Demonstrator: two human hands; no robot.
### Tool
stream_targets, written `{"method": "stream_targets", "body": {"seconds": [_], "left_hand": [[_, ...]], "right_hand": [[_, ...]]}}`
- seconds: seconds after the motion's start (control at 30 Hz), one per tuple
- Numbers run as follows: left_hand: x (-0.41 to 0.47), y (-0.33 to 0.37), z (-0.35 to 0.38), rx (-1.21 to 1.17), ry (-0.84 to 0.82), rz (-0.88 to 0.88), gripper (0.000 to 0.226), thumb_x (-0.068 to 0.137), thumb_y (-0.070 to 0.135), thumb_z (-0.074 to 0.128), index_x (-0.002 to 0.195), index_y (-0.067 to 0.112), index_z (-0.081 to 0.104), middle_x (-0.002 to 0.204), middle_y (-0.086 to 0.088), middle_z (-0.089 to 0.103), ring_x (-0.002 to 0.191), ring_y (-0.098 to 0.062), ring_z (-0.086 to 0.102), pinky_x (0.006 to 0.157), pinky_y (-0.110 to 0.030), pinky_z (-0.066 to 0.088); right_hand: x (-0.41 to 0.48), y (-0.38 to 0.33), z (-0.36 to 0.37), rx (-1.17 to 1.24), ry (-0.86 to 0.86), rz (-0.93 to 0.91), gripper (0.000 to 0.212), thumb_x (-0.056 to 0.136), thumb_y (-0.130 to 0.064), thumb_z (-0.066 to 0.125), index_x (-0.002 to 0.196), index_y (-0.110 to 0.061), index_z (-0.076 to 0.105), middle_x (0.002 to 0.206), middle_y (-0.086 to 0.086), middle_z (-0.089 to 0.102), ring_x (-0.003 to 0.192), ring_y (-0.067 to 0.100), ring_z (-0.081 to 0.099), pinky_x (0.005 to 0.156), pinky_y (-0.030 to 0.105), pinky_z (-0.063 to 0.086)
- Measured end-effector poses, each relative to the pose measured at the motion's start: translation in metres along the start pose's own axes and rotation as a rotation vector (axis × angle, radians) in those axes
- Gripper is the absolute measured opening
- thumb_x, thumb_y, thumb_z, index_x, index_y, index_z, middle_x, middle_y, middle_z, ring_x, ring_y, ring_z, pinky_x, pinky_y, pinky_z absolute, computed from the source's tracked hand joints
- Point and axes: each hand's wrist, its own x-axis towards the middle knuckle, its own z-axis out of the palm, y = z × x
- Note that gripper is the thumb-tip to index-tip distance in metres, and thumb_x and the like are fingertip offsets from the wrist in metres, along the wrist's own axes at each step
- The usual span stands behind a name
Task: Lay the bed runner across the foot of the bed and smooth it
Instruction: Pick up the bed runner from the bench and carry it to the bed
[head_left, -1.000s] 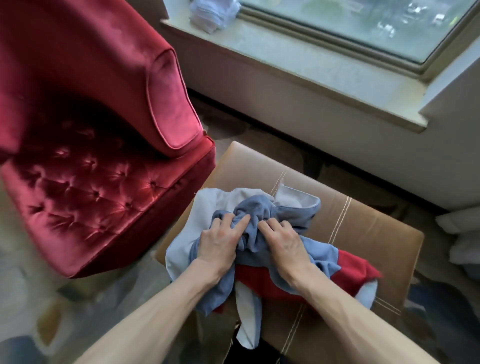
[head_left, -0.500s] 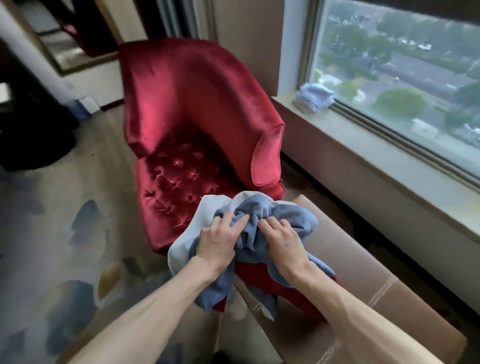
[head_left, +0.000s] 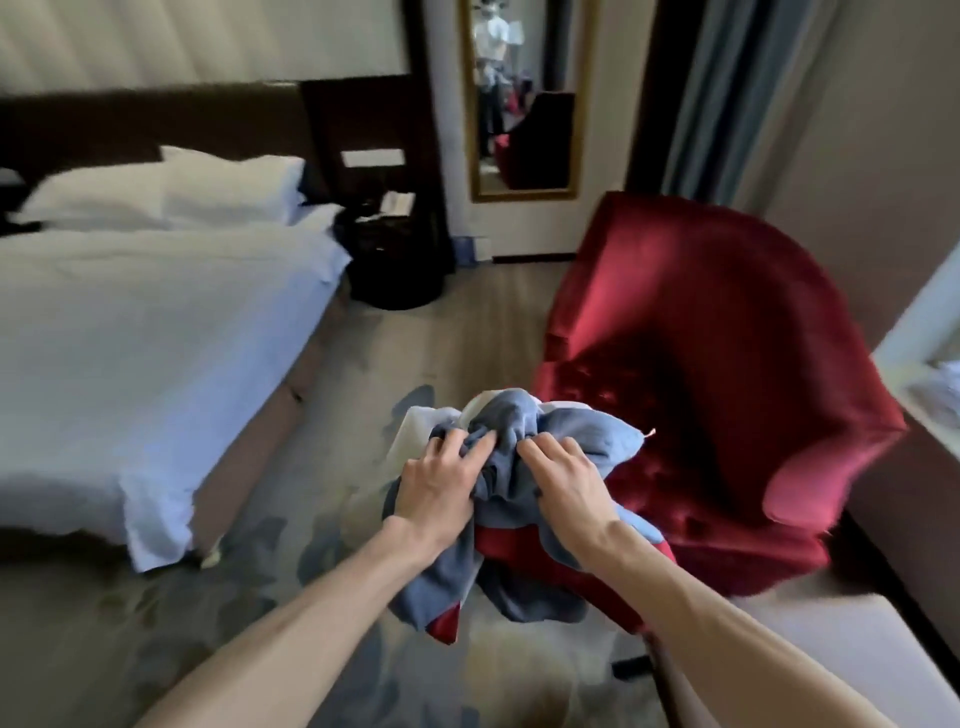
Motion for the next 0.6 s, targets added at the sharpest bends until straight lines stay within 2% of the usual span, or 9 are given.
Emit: {"method": "stream_targets", "body": {"seconds": [0.13, 0.23, 0.37, 0.47, 0.6], "left_hand": [[-0.035, -0.107, -0.035, 0.04, 0.05, -0.138, 0.068, 0.082, 0.013, 0.054, 0.141, 0.034, 0.028, 0.125, 0.0, 0.042, 0.113, -0.025, 0.047, 0.074, -0.044, 0.051], [-0.061, -0.18, -0.057, 0.081, 0.093, -0.241, 0.068, 0.082, 0.015, 0.057, 0.141, 0.034, 0.029, 0.123, 0.0, 0.043, 0.111, -0.025, 0.047, 0.075, -0.043, 0.051], [-0.097, -0.263, -0.081, 0.128, 0.112, -0.379, 0.067, 0.082, 0.014, 0.058, 0.14, 0.034, 0.029, 0.123, -0.002, 0.042, 0.112, -0.026, 0.045, 0.077, -0.043, 0.051], [-0.122, -0.321, -0.094, 0.153, 0.114, -0.484, 0.067, 0.082, 0.014, 0.058, 0.14, 0.033, 0.029, 0.126, -0.003, 0.041, 0.114, -0.025, 0.044, 0.079, -0.041, 0.05], [-0.159, -0.394, -0.11, 0.212, 0.119, -0.598, 0.07, 0.082, 0.015, 0.06, 0.141, 0.033, 0.027, 0.125, -0.002, 0.041, 0.114, -0.023, 0.044, 0.08, -0.039, 0.049]], "right_hand": [[0.06, -0.102, 0.028, 0.076, 0.009, -0.156, 0.038, 0.075, -0.014, 0.036, 0.102, -0.004, 0.062, 0.09, 0.012, 0.059, 0.074, 0.029, 0.05, 0.065, 0.043, 0.048], [0.099, -0.171, 0.055, 0.107, -0.01, -0.244, 0.033, 0.073, -0.008, 0.042, 0.101, -0.007, 0.06, 0.089, 0.009, 0.057, 0.075, 0.028, 0.048, 0.066, 0.043, 0.046], [0.144, -0.252, 0.093, 0.134, -0.04, -0.366, 0.026, 0.081, -0.002, 0.047, 0.104, -0.009, 0.057, 0.093, 0.007, 0.055, 0.082, 0.029, 0.049, 0.07, 0.041, 0.045], [0.171, -0.311, 0.119, 0.165, -0.065, -0.47, 0.027, 0.077, 0.004, 0.052, 0.101, -0.007, 0.058, 0.09, 0.009, 0.056, 0.08, 0.03, 0.05, 0.068, 0.041, 0.045], [0.208, -0.388, 0.159, 0.188, -0.086, -0.571, 0.021, 0.079, 0.001, 0.053, 0.098, -0.008, 0.057, 0.089, 0.009, 0.057, 0.079, 0.029, 0.051, 0.066, 0.037, 0.043]]}}
